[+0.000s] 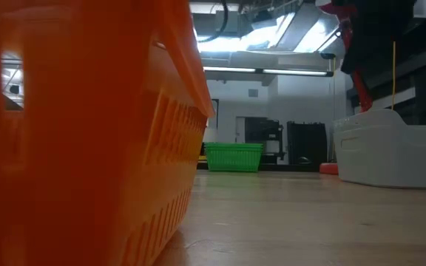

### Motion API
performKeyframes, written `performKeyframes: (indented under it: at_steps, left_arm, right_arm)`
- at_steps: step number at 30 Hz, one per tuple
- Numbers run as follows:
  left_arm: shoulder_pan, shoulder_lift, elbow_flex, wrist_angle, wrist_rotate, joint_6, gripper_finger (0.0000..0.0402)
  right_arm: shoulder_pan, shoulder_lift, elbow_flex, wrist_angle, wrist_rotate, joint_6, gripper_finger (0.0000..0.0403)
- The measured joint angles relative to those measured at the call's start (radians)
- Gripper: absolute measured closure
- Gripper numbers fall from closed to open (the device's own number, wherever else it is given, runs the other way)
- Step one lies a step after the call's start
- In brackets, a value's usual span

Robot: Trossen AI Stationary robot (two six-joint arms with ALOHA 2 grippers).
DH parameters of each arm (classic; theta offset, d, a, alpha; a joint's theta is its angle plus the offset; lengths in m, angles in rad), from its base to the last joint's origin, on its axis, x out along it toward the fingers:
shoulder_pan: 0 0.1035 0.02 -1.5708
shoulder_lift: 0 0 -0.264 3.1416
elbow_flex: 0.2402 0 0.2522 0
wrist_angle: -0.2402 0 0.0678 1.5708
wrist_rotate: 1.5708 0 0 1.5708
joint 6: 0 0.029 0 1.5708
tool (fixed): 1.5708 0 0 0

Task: Stack baskets by color
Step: Stack the center orange bin onto the top orange bin

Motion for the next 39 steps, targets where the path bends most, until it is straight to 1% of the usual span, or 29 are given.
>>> performKeyframes:
  at_steps: [5,11,20,25,29,35,39]
  left_arm:
    - [-0.040,0.062,0.000,0.074,-0.001,-0.009,0.0289]
    - [-0.051,0.127,0.000,0.099,-0.077,-0.036,0.0289]
    - [-0.051,0.112,0.001,0.165,-0.079,-0.037,0.0289]
    - [-0.050,0.113,0.000,0.141,-0.082,-0.036,0.0289]
    - [-0.050,0.126,0.000,0.121,-0.122,-0.036,0.0289]
    - [-0.050,0.125,0.000,0.122,-0.132,-0.036,0.0289]
    - [-0.050,0.125,0.000,0.181,-0.132,-0.035,0.0289]
  right_arm:
    - [0.000,0.001,-0.048,0.046,0.001,0.020,0.0347]
    - [0.000,0.000,-0.058,0.071,0.000,0.020,0.0347]
    - [-0.001,0.000,-0.058,0.071,-0.007,0.018,0.0347]
    - [0.000,0.000,-0.058,0.071,-0.007,0.017,0.0347]
    - [0.000,0.000,-0.058,0.072,-0.008,0.017,0.0347]
    - [-0.001,0.000,-0.058,0.076,-0.008,0.017,0.0347]
    - [0.000,0.000,-0.058,0.076,-0.008,0.015,0.0347]
